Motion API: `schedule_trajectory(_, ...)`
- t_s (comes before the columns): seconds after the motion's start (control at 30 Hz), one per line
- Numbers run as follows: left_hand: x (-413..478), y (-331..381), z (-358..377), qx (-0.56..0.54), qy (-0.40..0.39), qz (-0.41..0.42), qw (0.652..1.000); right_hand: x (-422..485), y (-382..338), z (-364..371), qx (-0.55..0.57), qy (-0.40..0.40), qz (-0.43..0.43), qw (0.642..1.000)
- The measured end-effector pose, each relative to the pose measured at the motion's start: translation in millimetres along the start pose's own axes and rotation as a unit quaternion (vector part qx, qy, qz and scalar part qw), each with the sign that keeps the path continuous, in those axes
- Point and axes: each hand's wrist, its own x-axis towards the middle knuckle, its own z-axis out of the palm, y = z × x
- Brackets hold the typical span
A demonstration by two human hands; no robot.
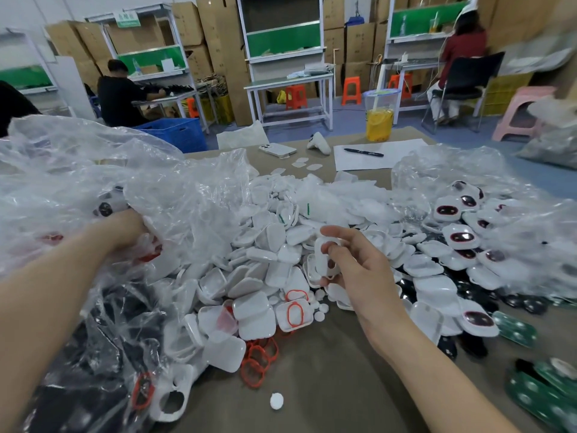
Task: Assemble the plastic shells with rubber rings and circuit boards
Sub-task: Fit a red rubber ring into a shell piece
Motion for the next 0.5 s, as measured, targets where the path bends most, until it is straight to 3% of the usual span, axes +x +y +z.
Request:
schedule_trajectory(0.07,2,-3,-2,0.033,-0.033,0.004,0.999,0,1,0,-0.004,-0.003,-0.001,1.000)
schedule_trajectory(0.3,1,-3,-1,0.056,0.022,0.052,0.997,-2,2,-2,-0.042,-0.020,0.000,0.999)
schedule_trajectory(0.4,-8,0,0,0.068,0.031,0.046,0.996,-7,2,-5,-0.166,-0.044,-0.049,0.984)
schedule_trajectory(0.5,-11,-1,1,0.092,0.056,0.051,0.993,-15,2,-4,-0.320,-0.094,-0.128,0.934)
